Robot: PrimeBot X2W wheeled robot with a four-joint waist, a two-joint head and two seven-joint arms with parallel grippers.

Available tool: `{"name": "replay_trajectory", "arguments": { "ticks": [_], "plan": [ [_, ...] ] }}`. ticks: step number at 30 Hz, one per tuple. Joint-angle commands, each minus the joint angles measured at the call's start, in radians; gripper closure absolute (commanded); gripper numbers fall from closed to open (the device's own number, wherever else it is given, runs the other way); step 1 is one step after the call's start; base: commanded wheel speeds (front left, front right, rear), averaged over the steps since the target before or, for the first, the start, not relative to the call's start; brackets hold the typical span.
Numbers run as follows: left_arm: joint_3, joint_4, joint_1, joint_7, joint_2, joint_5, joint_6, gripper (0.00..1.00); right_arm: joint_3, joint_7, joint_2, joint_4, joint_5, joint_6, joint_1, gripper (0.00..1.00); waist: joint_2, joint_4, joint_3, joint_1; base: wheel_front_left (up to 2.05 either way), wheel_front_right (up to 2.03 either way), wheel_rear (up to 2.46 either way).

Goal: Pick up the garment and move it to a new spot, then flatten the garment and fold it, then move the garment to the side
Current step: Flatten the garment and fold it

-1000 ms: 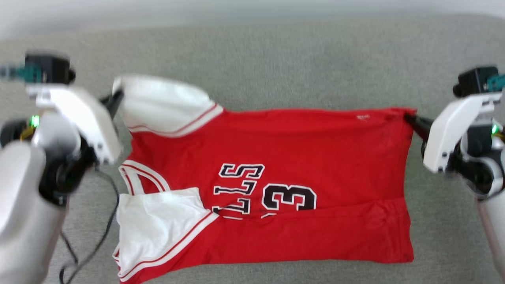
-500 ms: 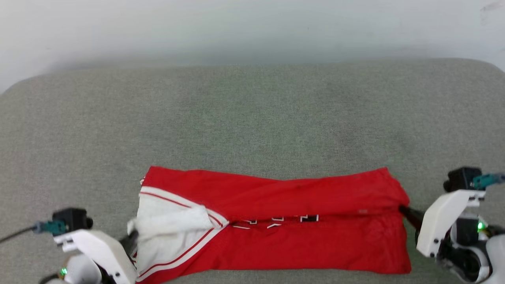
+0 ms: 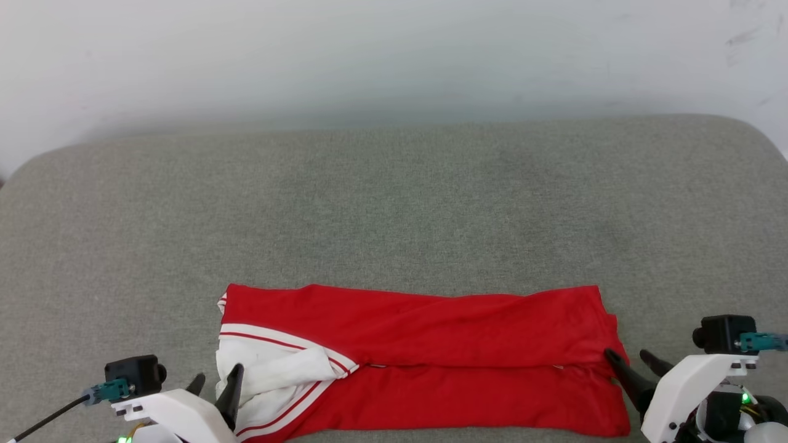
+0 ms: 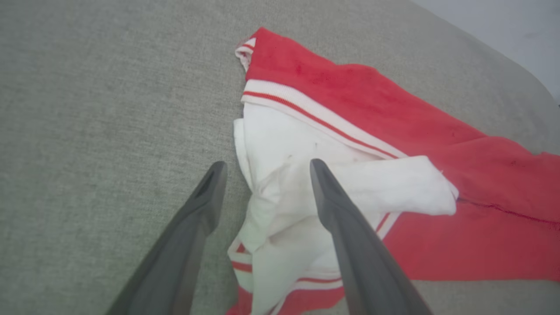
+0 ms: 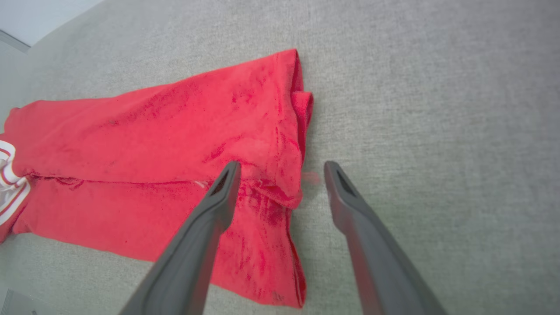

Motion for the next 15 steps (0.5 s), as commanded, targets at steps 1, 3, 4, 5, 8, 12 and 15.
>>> {"name": "replay_trajectory", "arguments": {
  "ticks": [1,3,4,5,8,12,15],
  "plan": [
    [-0.007,-0.025,-0.016,-0.046,-0.002,0.042,0.014,0.00,-0.005,-0.030,-0.006,-0.042,-0.006,0.000,0.024,0.00,0.0000,-0.004,-0.020,0.0001,0.00,0.00,0.00],
    [-0.014,-0.056,-0.018,-0.092,-0.002,0.087,0.034,0.00,-0.014,-0.044,-0.008,-0.084,-0.008,0.000,0.033,0.00,0.0000,-0.008,-0.030,0.0001,0.00,0.00,0.00],
    [-0.019,-0.074,-0.019,-0.114,-0.002,0.110,0.044,0.00,-0.019,-0.044,-0.012,-0.104,-0.013,0.000,0.036,0.00,0.0000,-0.010,-0.034,0.0001,0.00,0.00,0.00],
    [-0.027,-0.092,-0.020,-0.129,-0.002,0.130,0.051,0.00,-0.028,-0.039,-0.016,-0.122,-0.013,0.000,0.038,0.00,0.0000,-0.012,-0.036,0.0001,0.00,0.00,0.00],
    [-0.037,-0.147,-0.031,-0.187,-0.007,0.186,0.075,0.00,-0.068,-0.001,-0.026,-0.155,-0.020,0.000,0.042,0.00,0.0000,-0.013,-0.041,0.0001,0.00,0.00,0.00],
    [-0.039,-0.211,-0.041,-0.267,-0.020,0.258,0.121,0.00,-0.133,0.098,-0.047,-0.168,-0.039,0.000,0.023,0.00,0.0000,0.002,-0.037,0.0001,0.00,0.00,0.00],
    [-0.046,-0.251,-0.059,-0.318,-0.030,0.303,0.144,0.00,-0.171,0.195,-0.062,-0.158,-0.046,0.000,0.002,0.00,0.0000,0.024,-0.026,0.0001,0.00,0.00,0.00]
  ]
}}
